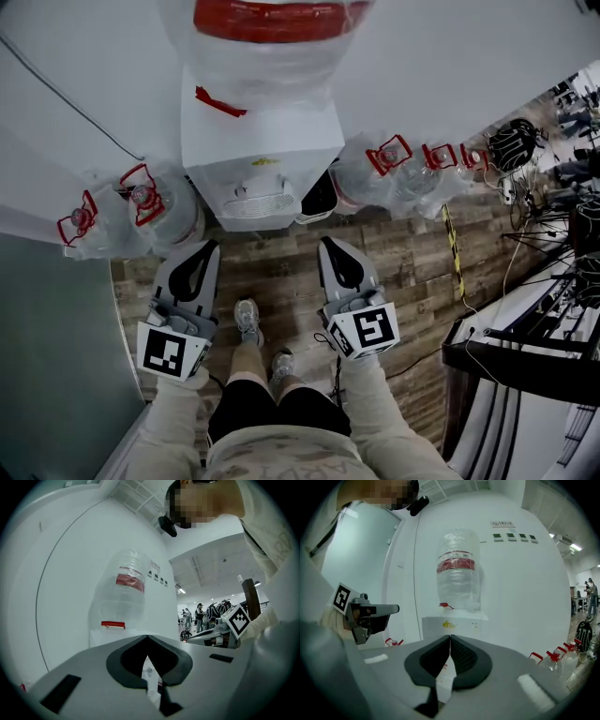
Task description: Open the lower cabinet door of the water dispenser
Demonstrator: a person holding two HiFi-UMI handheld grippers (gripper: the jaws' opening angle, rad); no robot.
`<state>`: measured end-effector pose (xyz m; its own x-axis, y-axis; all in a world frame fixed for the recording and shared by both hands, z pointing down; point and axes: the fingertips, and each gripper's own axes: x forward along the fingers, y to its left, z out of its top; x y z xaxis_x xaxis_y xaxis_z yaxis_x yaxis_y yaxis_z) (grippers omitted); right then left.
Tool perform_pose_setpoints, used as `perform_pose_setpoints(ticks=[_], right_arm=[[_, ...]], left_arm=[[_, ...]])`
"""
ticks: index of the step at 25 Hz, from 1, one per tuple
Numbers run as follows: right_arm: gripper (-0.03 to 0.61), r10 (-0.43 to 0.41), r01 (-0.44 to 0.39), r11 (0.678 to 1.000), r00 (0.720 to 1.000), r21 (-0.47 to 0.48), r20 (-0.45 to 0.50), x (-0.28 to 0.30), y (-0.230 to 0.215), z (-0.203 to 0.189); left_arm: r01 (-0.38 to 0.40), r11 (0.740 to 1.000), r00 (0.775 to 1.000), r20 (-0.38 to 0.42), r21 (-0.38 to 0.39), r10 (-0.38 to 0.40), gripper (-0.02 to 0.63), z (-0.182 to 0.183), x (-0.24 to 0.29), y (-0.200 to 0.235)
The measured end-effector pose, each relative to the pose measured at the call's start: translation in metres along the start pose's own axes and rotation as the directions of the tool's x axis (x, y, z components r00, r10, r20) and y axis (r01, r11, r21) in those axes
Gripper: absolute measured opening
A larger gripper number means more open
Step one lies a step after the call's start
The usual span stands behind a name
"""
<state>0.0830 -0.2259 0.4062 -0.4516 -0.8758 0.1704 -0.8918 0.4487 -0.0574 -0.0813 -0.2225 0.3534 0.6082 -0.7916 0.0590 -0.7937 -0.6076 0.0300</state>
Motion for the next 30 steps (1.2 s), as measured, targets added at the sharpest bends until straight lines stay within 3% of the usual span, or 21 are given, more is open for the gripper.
perform_pose_setpoints(ticks=[18,30], right_arm=[[0.096,0.031,-0.027,0.997,0.998,0.076,-0.054,0.040,-0.021,-0.158],[0.172,0.009,0.009,0.990,0.991,0.138,-0.131,0.084,-0.047,-0.267]], left_arm=[[0.020,1.000,0.999,-0.045,0.009,-0.020,0.000,-0.109,0.003,-0.009],[0.038,0.999,0.997,-0.068,0.017,-0.037,0.002,-0.173,0.010,0.002]])
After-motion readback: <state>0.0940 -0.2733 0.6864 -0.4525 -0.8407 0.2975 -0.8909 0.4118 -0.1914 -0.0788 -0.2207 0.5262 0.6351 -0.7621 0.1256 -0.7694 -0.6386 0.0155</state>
